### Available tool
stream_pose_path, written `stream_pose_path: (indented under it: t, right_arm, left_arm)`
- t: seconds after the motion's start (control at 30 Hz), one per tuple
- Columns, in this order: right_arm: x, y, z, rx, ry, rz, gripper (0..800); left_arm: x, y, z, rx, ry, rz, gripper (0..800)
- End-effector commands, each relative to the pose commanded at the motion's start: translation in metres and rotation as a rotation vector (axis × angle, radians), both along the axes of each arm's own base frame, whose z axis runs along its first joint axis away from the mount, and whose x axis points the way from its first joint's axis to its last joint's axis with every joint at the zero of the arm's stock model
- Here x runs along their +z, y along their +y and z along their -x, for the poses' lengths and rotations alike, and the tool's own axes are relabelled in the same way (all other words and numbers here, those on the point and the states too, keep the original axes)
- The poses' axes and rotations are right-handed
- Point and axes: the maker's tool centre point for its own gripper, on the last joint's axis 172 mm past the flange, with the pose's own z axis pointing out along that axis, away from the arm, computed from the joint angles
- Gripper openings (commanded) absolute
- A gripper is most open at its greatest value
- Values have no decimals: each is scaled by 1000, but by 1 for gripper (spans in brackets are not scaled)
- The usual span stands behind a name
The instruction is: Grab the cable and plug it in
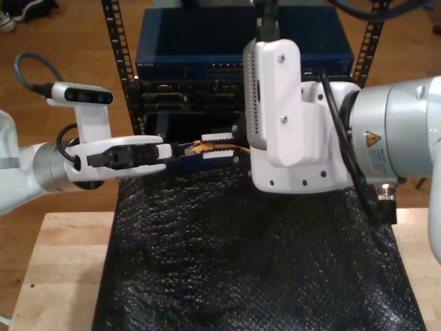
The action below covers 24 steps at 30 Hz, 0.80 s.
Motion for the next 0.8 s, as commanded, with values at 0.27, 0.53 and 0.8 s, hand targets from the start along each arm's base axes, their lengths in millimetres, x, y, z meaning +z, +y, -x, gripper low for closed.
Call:
stream_pose_path:
  t: [0.27,0.53,0.8]
  right_arm:
    - [1,0,1,2,-1,-1,2]
    - [4,6,6,18,-3,-6,2]
    - [2,7,6,20,2,-4,2]
  left_arm:
    - [-2,-1,-1,2,2,-5,787]
    - [-2,-1,-1,0,2,-5,787]
    - [-2,-1,-1,0,2,-5,787]
